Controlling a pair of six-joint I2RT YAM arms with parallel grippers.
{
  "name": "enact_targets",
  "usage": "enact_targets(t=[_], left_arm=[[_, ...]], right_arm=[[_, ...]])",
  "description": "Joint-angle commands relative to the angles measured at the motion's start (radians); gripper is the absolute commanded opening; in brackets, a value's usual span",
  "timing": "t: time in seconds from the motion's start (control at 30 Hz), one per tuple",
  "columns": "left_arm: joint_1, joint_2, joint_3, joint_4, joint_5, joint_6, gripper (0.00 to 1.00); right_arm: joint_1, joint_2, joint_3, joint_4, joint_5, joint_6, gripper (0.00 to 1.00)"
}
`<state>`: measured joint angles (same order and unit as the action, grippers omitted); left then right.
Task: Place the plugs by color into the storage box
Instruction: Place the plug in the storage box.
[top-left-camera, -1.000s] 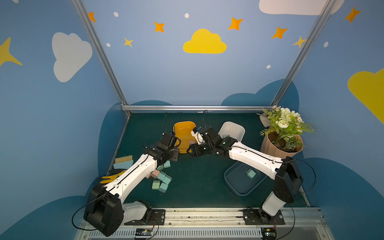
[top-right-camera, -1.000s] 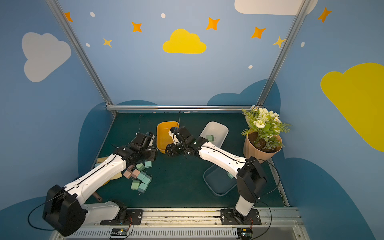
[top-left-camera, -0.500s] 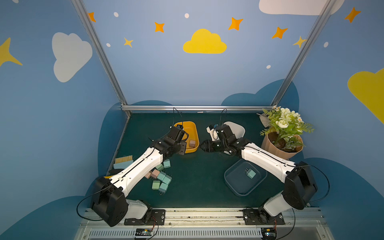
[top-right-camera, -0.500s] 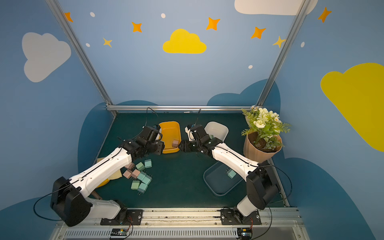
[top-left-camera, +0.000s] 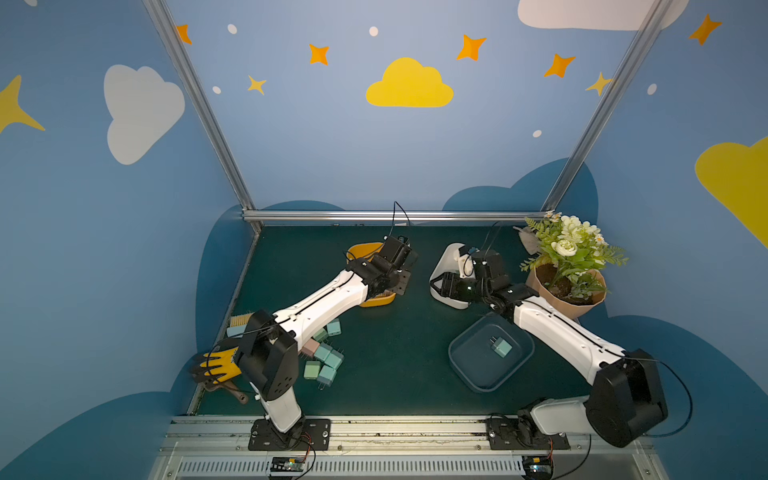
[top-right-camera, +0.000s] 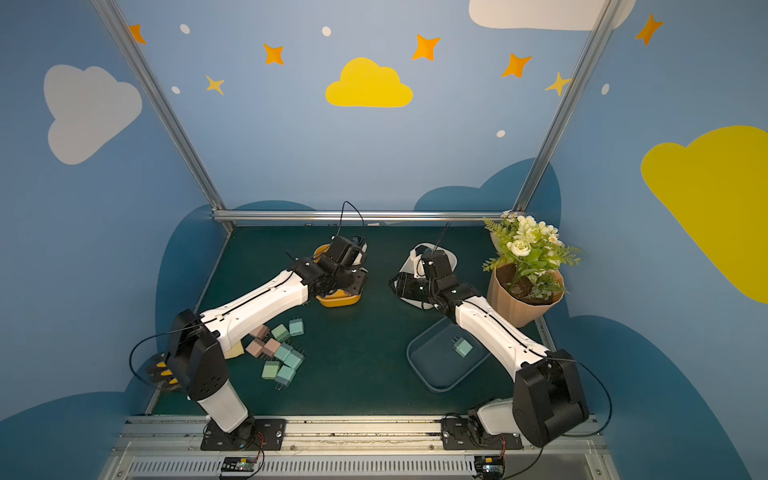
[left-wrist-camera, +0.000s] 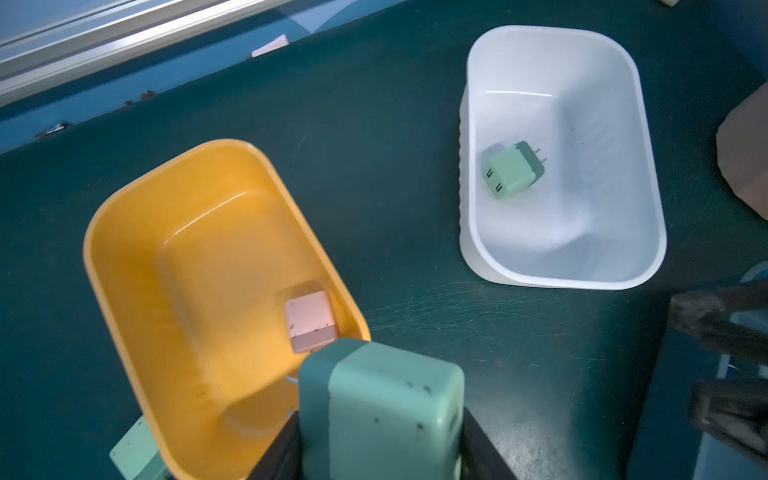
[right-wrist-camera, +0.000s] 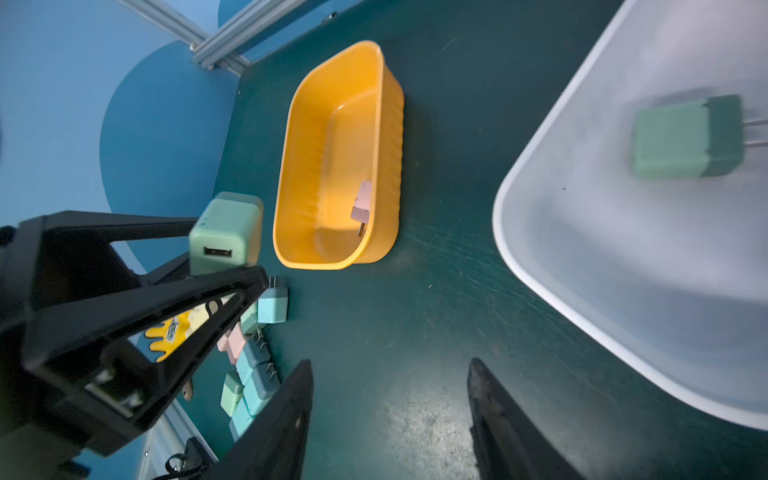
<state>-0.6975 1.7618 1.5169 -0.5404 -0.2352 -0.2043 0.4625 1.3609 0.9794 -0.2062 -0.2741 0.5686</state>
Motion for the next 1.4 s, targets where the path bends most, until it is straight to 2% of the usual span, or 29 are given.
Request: enact_targets(t=[0.0, 0.13, 0.33, 0.43, 0.57, 0.63, 0.73, 0.93, 1.13, 1.37], left_arm=[[-0.026, 0.078, 0.090, 0.029, 0.037, 0.040, 0.43], [-0.049, 0.192, 0.213, 0.030, 0.079, 0.054, 0.43], [-0.078, 0.388, 0.425, -0.004, 0.166, 0.055, 0.44], [-0.090, 0.501, 0.569, -0.069, 0.192, 0.061, 0.44], [-0.097, 0.648, 0.780, -0.187, 0.205, 0.064, 0.45], [-0.099, 0.704, 0.866, -0.236, 0.199, 0.065, 0.47], [-0.098, 0.760, 0.962, -0.278, 0.198, 0.059, 0.57], [-0.098, 0.756, 0.982, -0.262, 0.207, 0.051, 0.71], [-0.099, 0.737, 0.970, -0.286, 0.178, 0.039, 0.71], [-0.099, 0.654, 0.909, -0.288, 0.145, 0.028, 0.70]], right_arm=[[-0.039, -0.051, -0.028, 0.025, 0.001, 0.007, 0.59], [-0.108, -0.126, -0.060, -0.038, 0.076, 0.089, 0.58], [-0.151, -0.259, -0.209, 0.122, 0.157, 0.088, 0.56], [-0.160, -0.274, -0.234, 0.134, 0.183, 0.084, 0.56], [-0.177, -0.250, -0.221, 0.110, 0.155, 0.098, 0.56], [-0.184, -0.244, -0.216, 0.108, 0.140, 0.107, 0.56], [-0.189, -0.252, -0.225, 0.118, 0.143, 0.115, 0.57], [-0.192, -0.255, -0.234, 0.138, 0.129, 0.112, 0.57], [-0.194, -0.216, -0.225, 0.147, 0.071, 0.151, 0.57], [-0.187, -0.191, -0.180, 0.142, 0.028, 0.156, 0.57]])
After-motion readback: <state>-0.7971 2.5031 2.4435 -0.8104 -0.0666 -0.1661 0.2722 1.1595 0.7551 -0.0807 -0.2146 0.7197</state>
